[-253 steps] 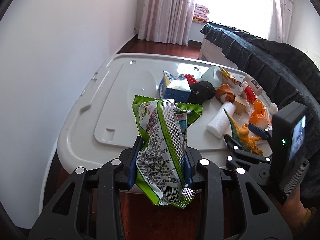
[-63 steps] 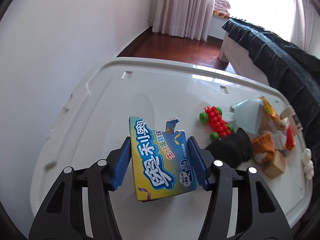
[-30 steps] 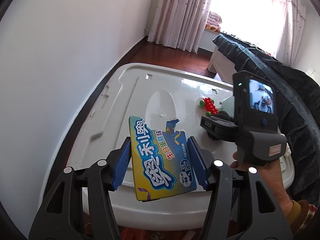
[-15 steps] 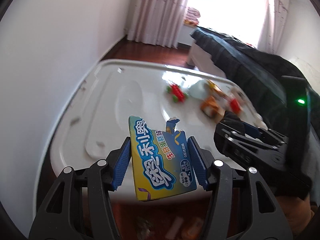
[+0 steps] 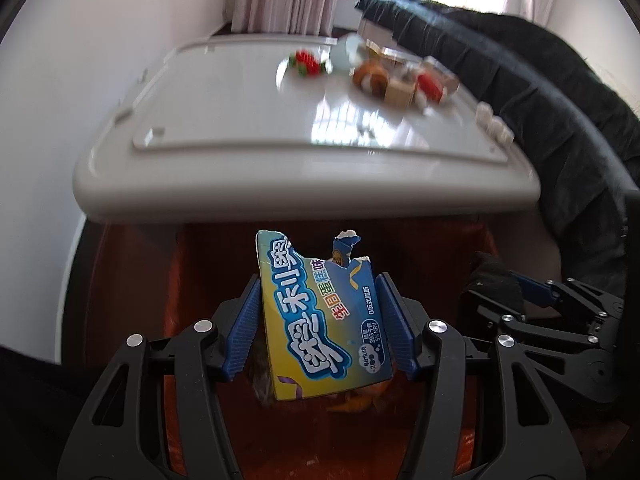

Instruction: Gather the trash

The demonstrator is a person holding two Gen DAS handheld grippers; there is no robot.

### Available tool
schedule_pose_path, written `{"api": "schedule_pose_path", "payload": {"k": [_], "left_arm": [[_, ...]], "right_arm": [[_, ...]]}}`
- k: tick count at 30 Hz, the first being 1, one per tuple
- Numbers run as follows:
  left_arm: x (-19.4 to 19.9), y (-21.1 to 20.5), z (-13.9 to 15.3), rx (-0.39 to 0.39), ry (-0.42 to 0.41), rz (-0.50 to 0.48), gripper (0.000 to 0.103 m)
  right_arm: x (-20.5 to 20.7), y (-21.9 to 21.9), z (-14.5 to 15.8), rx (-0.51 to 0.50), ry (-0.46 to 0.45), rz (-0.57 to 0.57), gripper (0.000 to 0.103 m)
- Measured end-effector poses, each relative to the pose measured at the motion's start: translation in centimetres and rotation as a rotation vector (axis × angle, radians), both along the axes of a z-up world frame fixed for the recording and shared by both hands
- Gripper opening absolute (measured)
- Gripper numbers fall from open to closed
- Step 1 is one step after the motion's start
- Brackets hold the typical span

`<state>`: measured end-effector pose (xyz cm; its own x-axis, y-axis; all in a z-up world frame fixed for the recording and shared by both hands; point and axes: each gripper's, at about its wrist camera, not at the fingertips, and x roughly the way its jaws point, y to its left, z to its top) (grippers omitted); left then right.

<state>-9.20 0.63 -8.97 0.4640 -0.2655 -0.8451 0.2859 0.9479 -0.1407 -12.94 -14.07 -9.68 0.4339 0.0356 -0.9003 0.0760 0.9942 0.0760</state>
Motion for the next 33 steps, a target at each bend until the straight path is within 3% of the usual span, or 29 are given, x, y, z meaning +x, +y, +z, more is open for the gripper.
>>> {"api": "schedule_pose_path", "payload": {"k": [4, 7, 9, 18, 24, 30, 33], "left_arm": [[-0.2, 0.8, -1.0, 0.032, 0.027, 0.043, 0.057], [0.1, 1.0, -1.1, 0.051, 0.045, 0.069, 0.076], [0.1, 1.1, -1.0, 0.064, 0.048, 0.085, 0.084], [-0.1, 0.3, -0.6, 0.09, 0.015, 0.049, 0.086], [-0.2, -0.1, 0.7, 0.07, -0.042, 0.03, 0.086], [0.4, -0.7, 2.7, 0.084, -0.133, 0.018, 0.086], [1.1, -0.7, 3.5, 0.08, -0.162, 0.028, 0.086]], "right_arm": [[-0.4, -0.1, -0.3, 0.004, 0.024, -0.016, 0.055], [-0.7, -0.4, -0.1, 0.005, 0.023, -0.04, 0.08], [-0.7, -0.6, 0.3, 0.009, 0.005, -0.05, 0.08], [-0.2, -0.8, 1.2, 0.018, -0.043, -0.048, 0.083], [1.2, -2.1, 3.3, -0.046, -0.123, -0.064, 0.083], [4.6, -6.6, 6.5, -0.097, -0.216, -0.139, 0.083], [7.4, -9.4, 7.6, -0.174, -0.25, -0.177, 0.084]]}}
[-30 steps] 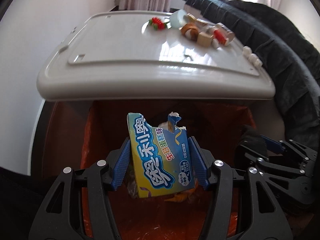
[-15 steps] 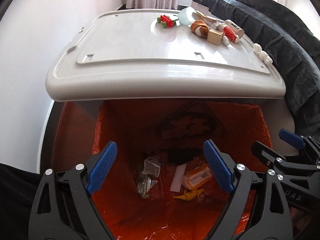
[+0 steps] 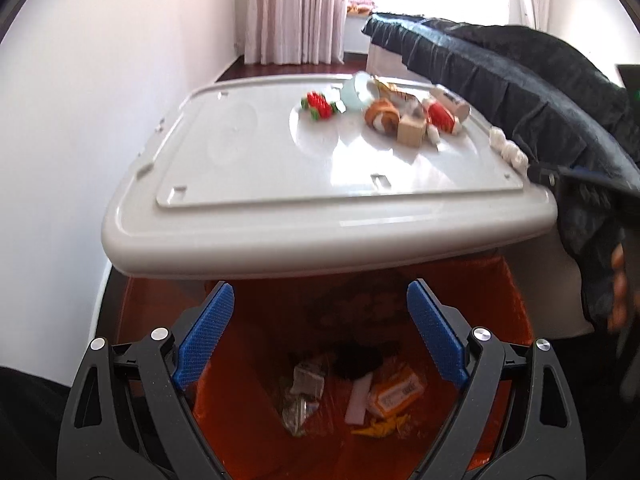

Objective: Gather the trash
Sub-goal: 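Grasp the light-blue cup with the left tool while the right tool grasps the white tissue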

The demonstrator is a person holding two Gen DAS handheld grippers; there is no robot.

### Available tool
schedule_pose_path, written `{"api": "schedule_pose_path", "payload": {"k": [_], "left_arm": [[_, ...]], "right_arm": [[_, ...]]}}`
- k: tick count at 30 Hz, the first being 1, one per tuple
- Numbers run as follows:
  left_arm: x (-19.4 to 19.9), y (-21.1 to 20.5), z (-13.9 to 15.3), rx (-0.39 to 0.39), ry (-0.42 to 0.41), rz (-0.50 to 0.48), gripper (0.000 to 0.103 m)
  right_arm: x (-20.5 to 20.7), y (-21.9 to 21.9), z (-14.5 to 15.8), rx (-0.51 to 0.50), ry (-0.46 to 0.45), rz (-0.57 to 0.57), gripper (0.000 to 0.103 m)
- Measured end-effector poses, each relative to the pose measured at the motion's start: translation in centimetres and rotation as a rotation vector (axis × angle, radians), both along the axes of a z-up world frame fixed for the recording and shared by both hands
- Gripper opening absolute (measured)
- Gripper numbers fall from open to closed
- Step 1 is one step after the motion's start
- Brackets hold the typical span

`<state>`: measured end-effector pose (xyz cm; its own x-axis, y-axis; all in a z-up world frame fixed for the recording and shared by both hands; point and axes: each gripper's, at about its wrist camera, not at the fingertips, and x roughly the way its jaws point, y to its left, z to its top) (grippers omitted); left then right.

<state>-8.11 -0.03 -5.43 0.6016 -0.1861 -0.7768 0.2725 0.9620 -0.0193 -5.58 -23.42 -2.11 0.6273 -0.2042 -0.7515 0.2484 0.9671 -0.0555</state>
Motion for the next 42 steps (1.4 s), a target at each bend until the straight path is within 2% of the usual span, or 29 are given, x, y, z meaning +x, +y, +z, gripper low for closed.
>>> {"api": "schedule_pose_path", "payload": {"k": [2, 4, 9, 15, 18, 19, 20, 23, 27, 33, 36, 39, 42], "left_arm": [[0.5, 0.1, 0.4, -0.005, -0.012, 0.01, 0.086], [1.0, 0.0, 0.5, -0.009, -0.011, 0.011, 0.086], [1.9, -0.6, 0.3, 0.005, -0.009, 0.008, 0.086], [3.6, -1.1, 0.1, 0.009, 0.003, 0.01, 0.086], [5.2, -1.6, 0.3, 0.003, -0.001, 0.018, 0.086], [6.0, -1.8, 0.4, -0.003, -0.001, 0.022, 0.086], [6.7, -1.9, 0.6, -0.011, -0.001, 0.025, 0.086], [9.4, -2.6, 1.2, -0.04, -0.004, 0.033, 0.086], [13.6, -4.1, 2.4, -0.051, -0.049, 0.036, 0.086], [20.9, -7.1, 3.0, -0.093, -0.096, -0.042, 0.086], [24.1, -8.2, 2.6, -0.09, -0.105, -0.068, 0.086], [26.6, -9.4, 1.7, -0.051, -0.088, -0.102, 0.085], [28.6, -10.6, 0.1, 0.007, -0.063, -0.178, 0.075]], "right_arm": [[2.5, -2.1, 0.0, -0.063, -0.012, -0.03, 0.085], [5.2, -4.1, -0.8, -0.084, -0.001, -0.045, 0.086], [10.8, -8.3, -4.2, -0.075, 0.06, -0.09, 0.086], [14.3, -10.6, -8.2, -0.054, 0.148, -0.08, 0.085], [14.7, -11.1, -9.0, -0.018, 0.149, -0.047, 0.063], [14.7, -11.2, -8.9, -0.007, 0.154, -0.037, 0.045], [14.8, -11.1, -8.5, -0.036, 0.172, -0.05, 0.033], [14.4, -11.4, -7.2, 0.041, 0.166, -0.034, 0.031], [12.6, -10.1, -3.2, 0.04, 0.088, 0.015, 0.031], [8.7, -6.8, 2.6, 0.075, -0.022, 0.088, 0.031], [7.8, -5.8, 3.6, 0.082, -0.049, 0.13, 0.032], [7.7, -4.5, 3.7, 0.074, -0.059, 0.166, 0.032], [7.9, -4.0, 3.8, 0.079, -0.063, 0.186, 0.032]]}}
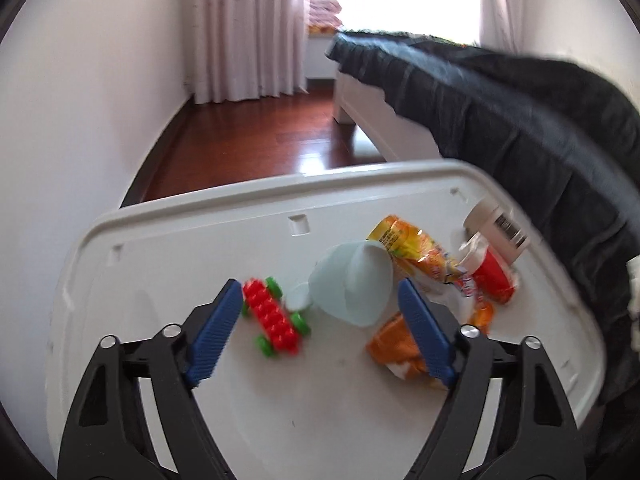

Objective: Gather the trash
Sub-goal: 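Grasp the light-blue cup with the left tool while the right tool grasps the white tissue, then move both tools over the bin and open them, dropping tissue and cup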

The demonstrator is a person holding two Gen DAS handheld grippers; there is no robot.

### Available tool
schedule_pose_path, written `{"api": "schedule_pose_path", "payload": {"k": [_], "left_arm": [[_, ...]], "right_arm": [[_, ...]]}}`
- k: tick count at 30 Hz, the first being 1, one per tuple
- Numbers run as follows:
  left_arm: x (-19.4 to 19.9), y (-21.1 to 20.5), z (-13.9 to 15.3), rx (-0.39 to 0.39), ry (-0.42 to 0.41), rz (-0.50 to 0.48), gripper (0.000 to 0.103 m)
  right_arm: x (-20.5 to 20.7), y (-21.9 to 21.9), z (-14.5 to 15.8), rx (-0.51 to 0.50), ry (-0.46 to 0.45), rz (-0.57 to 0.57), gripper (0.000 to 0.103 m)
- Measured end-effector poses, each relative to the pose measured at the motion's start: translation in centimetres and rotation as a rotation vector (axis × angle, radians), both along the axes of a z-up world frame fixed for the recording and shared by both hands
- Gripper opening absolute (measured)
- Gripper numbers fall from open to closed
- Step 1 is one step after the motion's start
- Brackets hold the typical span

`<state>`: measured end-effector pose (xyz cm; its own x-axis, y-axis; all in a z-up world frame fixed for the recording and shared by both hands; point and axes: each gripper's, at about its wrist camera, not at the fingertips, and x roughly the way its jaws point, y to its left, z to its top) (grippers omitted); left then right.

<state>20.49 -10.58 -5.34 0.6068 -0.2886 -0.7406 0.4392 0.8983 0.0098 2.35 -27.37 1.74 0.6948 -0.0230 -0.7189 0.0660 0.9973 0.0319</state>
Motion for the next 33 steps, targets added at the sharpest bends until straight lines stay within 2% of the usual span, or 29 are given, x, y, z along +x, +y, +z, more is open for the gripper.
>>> {"api": "schedule_pose_path", "payload": {"k": [3, 7, 10, 11, 12, 20, 33], "left_arm": [[1.6, -0.8, -1.6, 0.063, 0.014, -0.039, 0.065], [2.6, -1.2, -2.5, 0.068, 0.02, -0.052, 0.058], [3.1, -1.6, -3.1, 0.07, 0.022, -0.071, 0.04], [3.2, -1.7, -3.3, 0.076, 0.022, -0.073, 0.023], [3.3, -1.8, -3.5, 0.07, 0.023, -0.073, 0.019], [2.2, 0.6, -2.6, 0.026, -0.004, 0.058, 0.011], [-1.2, 3.6, 0.9, -0.026, -0.078, 0.126, 0.011]], "right_arm": [[0.1, 0.1, 0.0, -0.005, -0.006, 0.008, 0.032], [0.4, -0.2, -0.4, 0.012, -0.003, 0.01, 0.032], [0.6, 0.0, -0.5, 0.013, 0.004, 0.017, 0.032], [0.6, 0.1, -0.6, 0.016, 0.005, 0.022, 0.032], [0.7, 0.2, -0.6, 0.017, 0.007, 0.025, 0.032], [0.6, 0.2, -0.2, 0.028, -0.013, 0.03, 0.032], [0.3, 0.5, 0.4, 0.026, -0.038, 0.032, 0.032]]}}
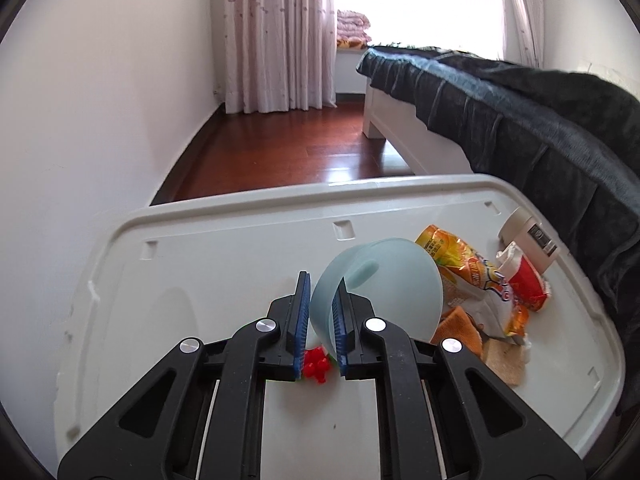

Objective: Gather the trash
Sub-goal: 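Move both tools over the bin and open them, dropping tissue and cup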

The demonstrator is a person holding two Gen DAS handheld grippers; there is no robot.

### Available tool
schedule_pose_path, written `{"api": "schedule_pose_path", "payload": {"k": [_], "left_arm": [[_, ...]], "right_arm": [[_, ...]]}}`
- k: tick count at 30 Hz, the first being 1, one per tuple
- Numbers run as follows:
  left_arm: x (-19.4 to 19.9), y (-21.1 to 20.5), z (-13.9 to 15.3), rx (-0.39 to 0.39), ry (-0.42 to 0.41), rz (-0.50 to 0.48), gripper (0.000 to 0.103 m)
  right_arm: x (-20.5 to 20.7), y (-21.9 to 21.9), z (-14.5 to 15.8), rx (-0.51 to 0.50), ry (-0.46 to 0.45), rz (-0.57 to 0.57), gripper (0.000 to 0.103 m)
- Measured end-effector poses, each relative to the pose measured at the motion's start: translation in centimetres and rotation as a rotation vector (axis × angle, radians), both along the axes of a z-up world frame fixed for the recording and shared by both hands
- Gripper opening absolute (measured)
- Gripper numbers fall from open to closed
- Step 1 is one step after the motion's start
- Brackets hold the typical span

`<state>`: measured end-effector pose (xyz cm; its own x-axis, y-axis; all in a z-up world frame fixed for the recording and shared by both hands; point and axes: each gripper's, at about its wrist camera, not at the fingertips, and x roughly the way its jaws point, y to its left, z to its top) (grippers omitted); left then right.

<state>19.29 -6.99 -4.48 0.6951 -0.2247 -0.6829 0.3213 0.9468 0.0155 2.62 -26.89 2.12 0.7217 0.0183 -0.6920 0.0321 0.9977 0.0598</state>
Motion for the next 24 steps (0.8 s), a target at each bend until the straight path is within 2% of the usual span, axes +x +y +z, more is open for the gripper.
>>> {"api": "schedule_pose_path", "payload": {"k": [5, 13, 17, 24], "left_arm": [[-3.1, 2.0, 2.2, -0.017, -0.018, 0.022, 0.011], [-11.6, 6.4, 5.0, -0.043, -0.028, 0.044, 0.011], [-16.5, 8.0, 4.7, -0.053, -0.004, 0.034, 0.011], [-23.3, 9.3, 2.3, -0.051, 0.066, 0.022, 0.011]], "right_arm": [[-0.9, 1.3, 1.1, -0.002, -0.026, 0.012, 0.032], [-5.7, 6.2, 1.4, 0.026, -0.03, 0.061, 0.032], [-9.1, 8.9, -0.3, 0.058, 0.014, 0.077, 0.032], [-14.4, 11.1, -5.6, 0.092, 0.157, 0.06, 0.032]]}}
